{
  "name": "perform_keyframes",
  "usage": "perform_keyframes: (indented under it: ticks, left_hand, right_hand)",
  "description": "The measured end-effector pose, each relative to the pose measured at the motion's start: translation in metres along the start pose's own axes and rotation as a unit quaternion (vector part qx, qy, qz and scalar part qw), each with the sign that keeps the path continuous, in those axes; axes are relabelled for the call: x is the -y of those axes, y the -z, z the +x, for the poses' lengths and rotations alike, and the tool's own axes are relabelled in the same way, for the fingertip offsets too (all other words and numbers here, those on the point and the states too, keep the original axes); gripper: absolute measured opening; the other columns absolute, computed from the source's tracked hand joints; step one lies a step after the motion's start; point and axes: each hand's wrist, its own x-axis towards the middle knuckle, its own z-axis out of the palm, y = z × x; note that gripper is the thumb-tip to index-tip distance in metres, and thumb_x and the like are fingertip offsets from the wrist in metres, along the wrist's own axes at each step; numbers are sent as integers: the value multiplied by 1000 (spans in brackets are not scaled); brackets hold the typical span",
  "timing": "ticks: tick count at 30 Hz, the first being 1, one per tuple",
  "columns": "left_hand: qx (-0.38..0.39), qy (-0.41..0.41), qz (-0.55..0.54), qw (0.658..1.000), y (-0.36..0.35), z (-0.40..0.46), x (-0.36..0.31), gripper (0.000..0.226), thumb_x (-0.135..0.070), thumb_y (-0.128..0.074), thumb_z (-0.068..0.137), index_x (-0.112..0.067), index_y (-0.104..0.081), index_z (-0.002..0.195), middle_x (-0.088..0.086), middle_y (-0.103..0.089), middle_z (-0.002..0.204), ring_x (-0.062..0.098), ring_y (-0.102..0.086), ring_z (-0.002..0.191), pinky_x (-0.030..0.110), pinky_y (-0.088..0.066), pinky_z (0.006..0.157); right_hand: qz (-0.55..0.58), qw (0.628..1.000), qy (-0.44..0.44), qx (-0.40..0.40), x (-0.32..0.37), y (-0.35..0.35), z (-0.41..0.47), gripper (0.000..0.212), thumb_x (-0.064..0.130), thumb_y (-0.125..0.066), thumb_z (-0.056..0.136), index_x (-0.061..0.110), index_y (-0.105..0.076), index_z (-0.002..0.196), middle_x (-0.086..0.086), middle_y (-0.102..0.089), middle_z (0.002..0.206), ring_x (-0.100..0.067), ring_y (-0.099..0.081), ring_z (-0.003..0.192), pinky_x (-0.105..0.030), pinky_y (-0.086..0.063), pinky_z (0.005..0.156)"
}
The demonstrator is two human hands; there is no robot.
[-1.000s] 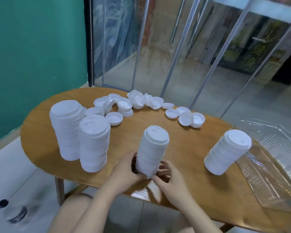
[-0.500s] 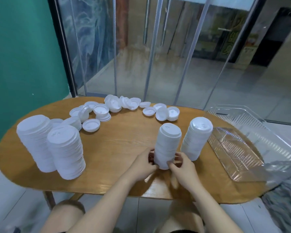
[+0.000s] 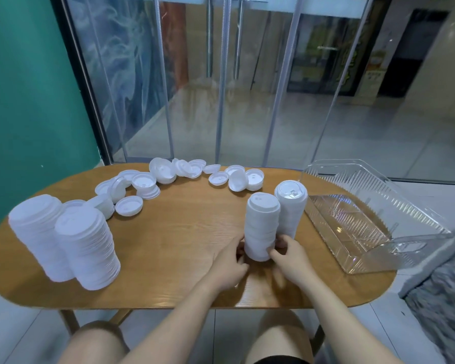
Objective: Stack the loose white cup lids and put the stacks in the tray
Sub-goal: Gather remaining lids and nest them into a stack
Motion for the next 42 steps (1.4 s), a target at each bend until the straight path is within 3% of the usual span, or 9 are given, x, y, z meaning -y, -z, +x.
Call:
perform_keyframes:
  ticks: [9, 13, 16, 22, 27, 30, 34, 38, 42]
  left_hand:
    - [20, -24, 6, 1000, -3, 3, -4, 66, -20, -60, 89, -49, -45, 146, -24, -66, 127, 1, -60, 119, 32, -46, 110]
    - [56, -4, 15, 998, 19, -2, 8, 57, -3, -57, 98, -19, -47, 152, -2, -57, 146, 2, -57, 126, 11, -44, 101]
    - [32, 5, 50, 998, 49, -8, 31, 49, 0, -57, 100, -12, -52, 147, 2, -57, 147, 3, -57, 129, 1, -39, 95]
    - [-72, -7, 170, 983, 103, -3, 64, 44, -15, -58, 101, -15, -56, 145, 1, -56, 149, 22, -45, 141, 35, -31, 118]
    - [-86, -18, 186, 979, 115, 39, 78, 48, -22, -58, 102, -17, -52, 149, 0, -49, 156, 19, -41, 146, 38, -28, 122]
    - [-91, -30, 167, 981, 116, 87, 83, 53, -28, -61, 100, -19, -49, 151, -2, -51, 154, 15, -48, 139, 43, -38, 118]
    - [-78, -42, 97, 991, 112, 159, 73, 65, -34, -67, 98, -22, -39, 155, -3, -48, 152, 7, -52, 131, 30, -43, 112]
    - [-65, -93, 112, 987, 101, 226, 68, 84, -47, -74, 92, -22, -31, 159, -1, -38, 159, 13, -40, 143, 32, -36, 118]
    - [-81, -158, 168, 970, 89, 276, 61, 99, -57, -82, 81, -19, -33, 159, -3, -43, 157, 14, -34, 143, 28, -27, 115]
  right_hand:
    - [6, 1000, -13, -2, -6, 14, -3, 22, 24, -72, 94, 19, -66, 114, 7, -71, 107, -9, -65, 101, -17, -46, 74]
    - [32, 998, -8, -44, -6, 8, -37, 17, 16, -73, 92, 20, -65, 106, 9, -70, 98, -3, -64, 93, -12, -43, 71]
    - [11, 999, 31, -22, -10, -15, -63, 15, 14, -73, 91, 24, -68, 102, 8, -71, 93, -3, -65, 87, -15, -46, 72]
    - [8, 995, 95, 31, 18, -72, -56, 17, 12, -73, 93, 21, -68, 106, 8, -68, 97, 2, -63, 88, -7, -45, 73]
    - [-27, 993, 113, 26, 29, -112, -3, 15, 20, -68, 95, 25, -66, 109, 16, -62, 99, -2, -60, 93, -21, -50, 83]
    - [-89, 990, 109, -23, 32, -132, 39, 12, 19, -63, 94, 19, -65, 107, 9, -55, 100, -12, -57, 95, -34, -51, 87]
    - [-187, 973, 117, -65, 34, -151, 85, 18, 22, -53, 97, 12, -63, 108, -1, -50, 104, -20, -48, 100, -39, -48, 86]
    - [-248, 955, 105, -126, 30, -158, 108, 21, 25, -48, 94, 14, -62, 104, -3, -52, 101, -24, -49, 93, -41, -46, 81]
    - [-286, 944, 103, -126, 29, -162, 113, 34, 28, -41, 91, 14, -61, 115, -5, -57, 113, -28, -54, 105, -44, -47, 93]
